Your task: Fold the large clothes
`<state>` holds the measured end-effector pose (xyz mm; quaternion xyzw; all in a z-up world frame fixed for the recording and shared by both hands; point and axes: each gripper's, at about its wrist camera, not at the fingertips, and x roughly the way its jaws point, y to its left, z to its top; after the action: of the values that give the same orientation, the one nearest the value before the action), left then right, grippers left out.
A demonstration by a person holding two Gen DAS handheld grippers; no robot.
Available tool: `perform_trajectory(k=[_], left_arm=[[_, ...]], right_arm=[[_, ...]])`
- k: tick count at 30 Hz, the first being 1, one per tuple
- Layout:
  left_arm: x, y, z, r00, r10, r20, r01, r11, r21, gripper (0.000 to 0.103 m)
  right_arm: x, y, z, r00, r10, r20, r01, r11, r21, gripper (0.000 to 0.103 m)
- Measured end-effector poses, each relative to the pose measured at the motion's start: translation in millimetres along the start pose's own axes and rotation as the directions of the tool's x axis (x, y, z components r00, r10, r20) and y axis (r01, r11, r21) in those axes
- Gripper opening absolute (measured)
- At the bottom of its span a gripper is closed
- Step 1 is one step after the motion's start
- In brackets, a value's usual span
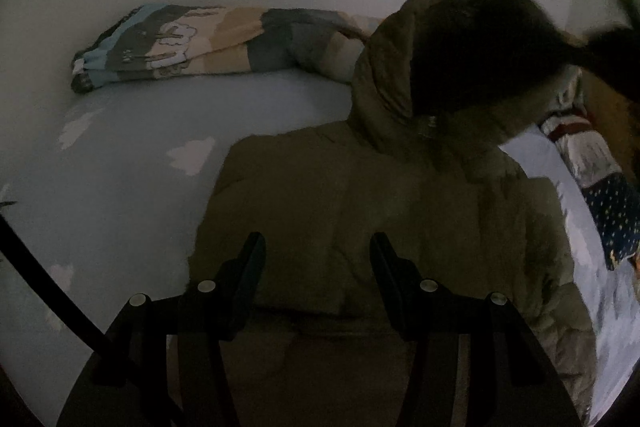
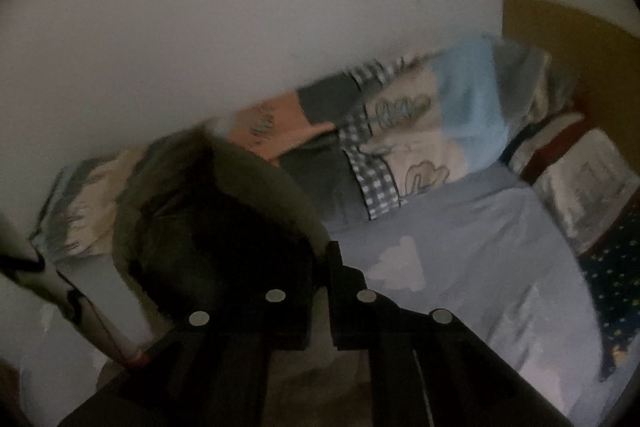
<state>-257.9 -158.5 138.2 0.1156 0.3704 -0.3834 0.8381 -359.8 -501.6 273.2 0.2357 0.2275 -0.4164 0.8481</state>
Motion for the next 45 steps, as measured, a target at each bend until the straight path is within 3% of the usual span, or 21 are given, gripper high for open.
perform_trajectory(k=[4,7,10,14,17,22,26,29,34,37,42,45], left_arm=[[-18,16,8,0.999,0.010,0.050,-0.007,0.999,-0.048,0.053],[-31,30,14,0.995,0.034,0.092,-0.026,0.996,-0.085,0.053],[-36,40,16,0.995,0.022,0.102,-0.008,0.991,-0.135,0.053],[-31,29,14,0.996,-0.020,0.093,0.032,0.990,-0.134,0.053],[-21,7,13,0.994,-0.069,0.079,0.075,0.995,-0.073,0.053],[9,-38,0,0.994,-0.105,0.021,0.104,0.994,0.042,0.053],[39,-54,-14,0.996,-0.038,-0.079,0.046,0.994,0.098,0.053],[47,-47,-16,0.992,-0.046,-0.119,0.052,0.997,0.056,0.053],[31,-37,-8,0.998,-0.054,-0.038,0.055,0.998,0.015,0.053],[31,-34,-6,0.998,-0.053,-0.030,0.053,0.999,0.001,0.053],[32,-30,-3,0.998,-0.050,-0.039,0.050,0.999,-0.007,0.053],[33,-27,-1,0.998,-0.042,-0.040,0.042,0.999,-0.006,0.053]], right_arm=[[-89,4,-39,0.994,0.088,0.058,-0.085,0.995,-0.060,0.005],[-156,2,-96,0.988,0.132,0.086,-0.122,0.987,-0.107,0.005],[-184,-2,-154,0.991,0.120,0.063,-0.112,0.986,-0.121,0.005],[-155,-11,-232,0.994,0.069,-0.081,-0.072,0.997,-0.038,0.005],[-116,-10,-256,0.983,-0.012,-0.184,-0.008,0.994,-0.108,0.005],[-79,-14,-281,0.947,-0.031,-0.319,0.000,0.995,-0.095,0.003],[-78,-21,-282,0.941,-0.011,-0.338,-0.010,0.998,-0.062,0.003],[-89,-28,-272,0.938,-0.019,-0.345,0.009,0.999,-0.032,0.003],[-132,-27,-233,0.987,0.015,-0.161,-0.015,1.000,-0.002,0.004],[-143,-18,-203,0.995,0.064,-0.074,-0.065,0.998,-0.012,0.008],[-128,11,-161,0.991,0.132,-0.011,-0.132,0.991,-0.035,0.046],[-91,18,-141,0.988,0.155,-0.023,-0.156,0.988,-0.022,0.047]])
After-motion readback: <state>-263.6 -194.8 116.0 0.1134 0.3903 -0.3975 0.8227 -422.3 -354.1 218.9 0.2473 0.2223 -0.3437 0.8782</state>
